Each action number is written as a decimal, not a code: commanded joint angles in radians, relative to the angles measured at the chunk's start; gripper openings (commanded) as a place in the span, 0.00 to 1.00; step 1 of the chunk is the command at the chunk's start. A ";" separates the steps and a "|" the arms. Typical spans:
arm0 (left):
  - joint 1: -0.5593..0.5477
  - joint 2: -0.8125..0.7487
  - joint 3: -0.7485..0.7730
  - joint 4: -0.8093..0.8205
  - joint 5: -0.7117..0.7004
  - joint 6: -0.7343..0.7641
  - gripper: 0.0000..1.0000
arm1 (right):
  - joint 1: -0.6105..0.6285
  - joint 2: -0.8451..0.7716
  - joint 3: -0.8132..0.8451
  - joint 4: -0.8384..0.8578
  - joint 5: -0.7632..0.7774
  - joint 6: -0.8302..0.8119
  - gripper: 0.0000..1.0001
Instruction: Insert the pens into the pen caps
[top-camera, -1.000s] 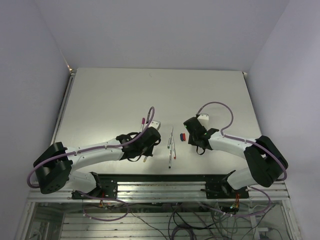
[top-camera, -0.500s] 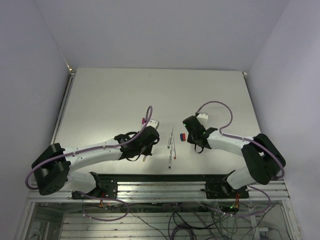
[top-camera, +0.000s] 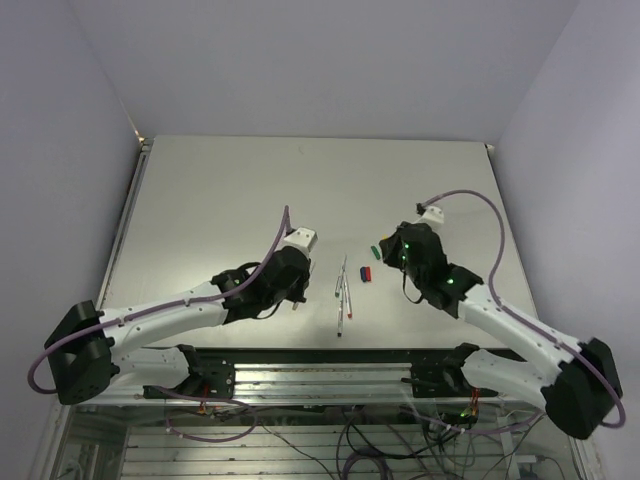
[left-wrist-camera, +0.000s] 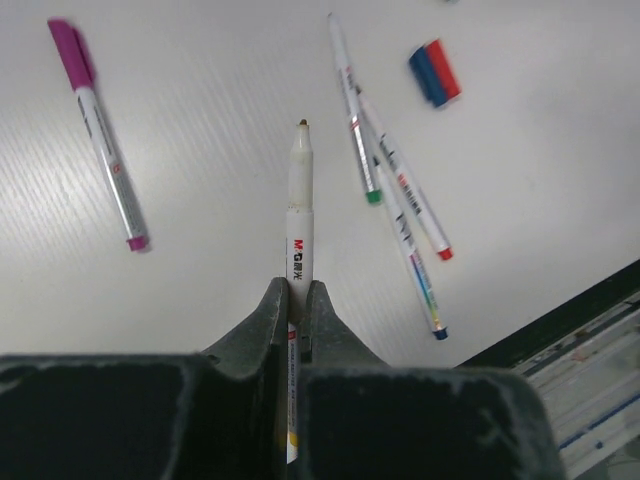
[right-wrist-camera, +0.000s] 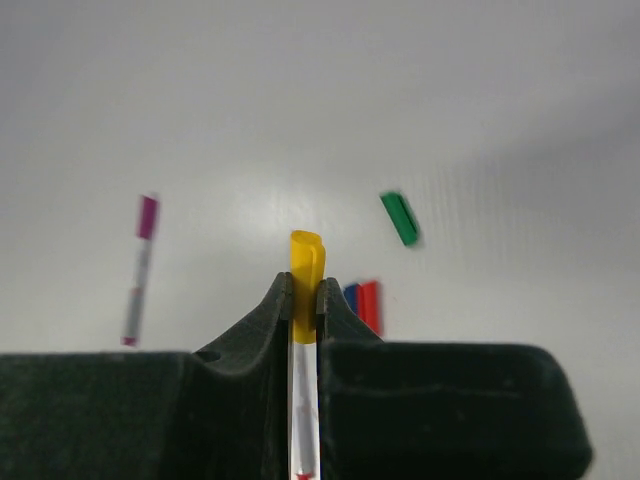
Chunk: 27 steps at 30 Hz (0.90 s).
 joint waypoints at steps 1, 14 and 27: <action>0.007 -0.049 -0.002 0.172 0.047 0.049 0.07 | -0.002 -0.134 -0.033 0.107 0.021 -0.053 0.00; 0.007 -0.032 -0.035 0.497 0.274 0.069 0.07 | -0.002 -0.281 -0.196 0.536 -0.184 -0.109 0.00; 0.007 -0.014 -0.088 0.664 0.290 -0.002 0.07 | -0.002 -0.179 -0.275 0.897 -0.289 0.019 0.00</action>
